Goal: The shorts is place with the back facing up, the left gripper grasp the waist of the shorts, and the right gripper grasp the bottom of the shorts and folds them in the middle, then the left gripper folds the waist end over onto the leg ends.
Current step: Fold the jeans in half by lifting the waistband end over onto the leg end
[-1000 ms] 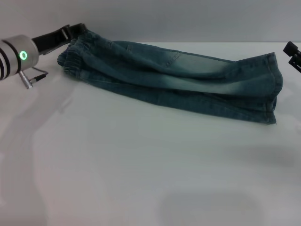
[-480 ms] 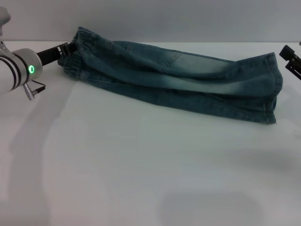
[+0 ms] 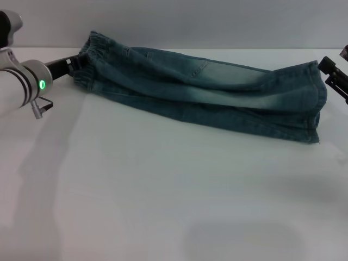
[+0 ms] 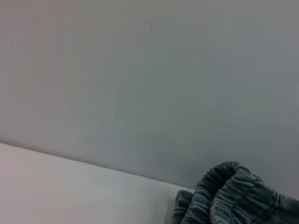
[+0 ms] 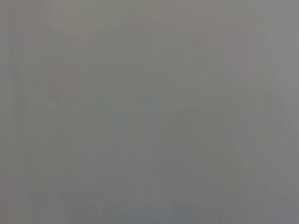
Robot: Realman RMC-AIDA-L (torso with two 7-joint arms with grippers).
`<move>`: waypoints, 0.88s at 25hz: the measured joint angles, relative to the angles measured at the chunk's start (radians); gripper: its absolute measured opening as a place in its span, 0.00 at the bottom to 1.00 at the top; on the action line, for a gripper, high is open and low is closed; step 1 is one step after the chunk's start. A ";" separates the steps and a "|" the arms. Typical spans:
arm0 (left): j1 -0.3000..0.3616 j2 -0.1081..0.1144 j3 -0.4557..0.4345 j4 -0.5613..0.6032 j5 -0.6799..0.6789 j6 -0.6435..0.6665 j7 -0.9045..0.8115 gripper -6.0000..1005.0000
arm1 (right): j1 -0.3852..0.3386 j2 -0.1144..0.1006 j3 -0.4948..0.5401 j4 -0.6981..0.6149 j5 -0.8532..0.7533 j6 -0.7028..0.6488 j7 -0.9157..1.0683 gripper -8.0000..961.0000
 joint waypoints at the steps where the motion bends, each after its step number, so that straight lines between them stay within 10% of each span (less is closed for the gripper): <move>1: -0.002 -0.001 0.008 -0.003 -0.001 -0.006 -0.002 0.66 | 0.000 0.000 0.000 0.000 0.000 0.000 0.000 0.68; 22: -0.054 -0.009 0.176 -0.055 -0.078 -0.018 -0.013 0.66 | -0.009 0.000 0.000 0.000 -0.004 -0.002 0.000 0.68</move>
